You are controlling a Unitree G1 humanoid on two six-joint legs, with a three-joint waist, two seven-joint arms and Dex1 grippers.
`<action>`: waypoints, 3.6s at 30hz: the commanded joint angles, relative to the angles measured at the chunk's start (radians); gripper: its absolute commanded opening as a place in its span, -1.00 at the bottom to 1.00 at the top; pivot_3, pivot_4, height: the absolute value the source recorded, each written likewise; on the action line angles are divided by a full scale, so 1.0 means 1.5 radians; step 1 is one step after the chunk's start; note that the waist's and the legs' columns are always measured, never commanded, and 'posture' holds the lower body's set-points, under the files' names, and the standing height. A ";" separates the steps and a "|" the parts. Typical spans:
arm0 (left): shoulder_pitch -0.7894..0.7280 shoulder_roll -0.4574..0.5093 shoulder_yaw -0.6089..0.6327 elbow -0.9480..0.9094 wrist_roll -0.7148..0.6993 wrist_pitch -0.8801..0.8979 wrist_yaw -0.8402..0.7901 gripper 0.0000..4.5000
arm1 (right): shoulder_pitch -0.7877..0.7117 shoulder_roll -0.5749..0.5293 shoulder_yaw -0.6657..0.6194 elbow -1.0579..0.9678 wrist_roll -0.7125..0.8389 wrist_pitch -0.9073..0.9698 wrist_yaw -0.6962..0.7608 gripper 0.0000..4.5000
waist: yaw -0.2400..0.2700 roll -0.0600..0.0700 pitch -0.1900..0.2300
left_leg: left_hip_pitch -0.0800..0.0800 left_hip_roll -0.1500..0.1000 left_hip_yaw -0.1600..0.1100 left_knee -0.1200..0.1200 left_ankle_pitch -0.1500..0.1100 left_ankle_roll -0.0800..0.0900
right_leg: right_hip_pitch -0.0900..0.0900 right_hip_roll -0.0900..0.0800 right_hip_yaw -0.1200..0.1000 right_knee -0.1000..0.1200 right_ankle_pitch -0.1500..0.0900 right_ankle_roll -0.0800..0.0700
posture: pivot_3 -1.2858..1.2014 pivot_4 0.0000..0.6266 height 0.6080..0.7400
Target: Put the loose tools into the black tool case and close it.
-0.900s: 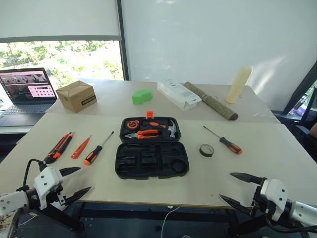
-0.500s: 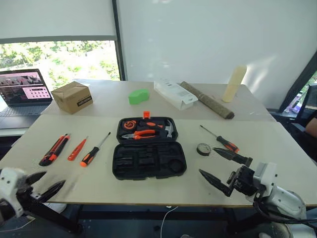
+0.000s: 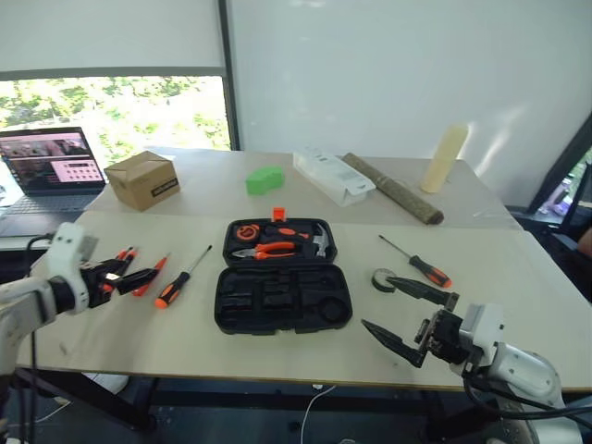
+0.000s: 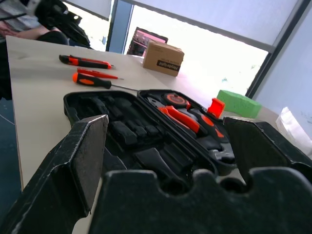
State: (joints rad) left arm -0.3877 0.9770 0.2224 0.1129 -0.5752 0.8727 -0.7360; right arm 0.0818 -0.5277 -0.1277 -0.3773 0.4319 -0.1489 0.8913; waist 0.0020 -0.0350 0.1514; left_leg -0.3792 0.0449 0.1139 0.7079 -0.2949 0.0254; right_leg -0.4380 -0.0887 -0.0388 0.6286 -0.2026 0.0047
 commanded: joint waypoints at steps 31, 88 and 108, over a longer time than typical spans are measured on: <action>-0.479 -0.236 -0.424 0.466 0.483 -0.705 -0.353 -0.63 | 0.067 -0.033 -0.067 -0.060 0.009 0.010 -0.039 1.00 | 0.004 -0.002 0.001 | -0.005 -0.004 0.001 0.004 -0.001 0.003 | 0.000 -0.001 0.000 -0.002 0.001 0.003 | 0.03 -0.52 1.00; -0.409 -0.300 -0.305 0.552 0.447 -0.748 -0.312 -0.95 | 0.082 -0.015 -0.028 -0.085 -0.005 0.029 -0.078 1.00 | 0.009 -0.002 0.001 | -0.006 -0.006 -0.004 0.006 -0.003 0.007 | 0.001 -0.004 0.000 -0.001 0.000 0.006 | 0.03 -0.52 1.00; -0.322 -0.319 -0.321 0.470 0.477 -0.685 -0.272 -0.95 | 0.102 -0.008 -0.057 -0.070 -0.005 0.026 -0.089 1.00 | 0.007 0.003 -0.007 | 0.005 -0.006 -0.004 0.005 -0.005 0.009 | 0.012 -0.005 0.001 -0.002 -0.002 0.009 | 0.03 -0.52 1.00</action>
State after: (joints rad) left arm -0.9199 0.5025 -0.2611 0.8133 0.1681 -0.1516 -1.1167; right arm 0.2213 -0.5422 -0.1706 -0.4747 0.4150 -0.1003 0.7739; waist 0.0129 -0.0299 0.1408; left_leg -0.3710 0.0353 0.1075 0.7150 -0.3018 0.0390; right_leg -0.4209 -0.0964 -0.0371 0.6258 -0.2047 0.0181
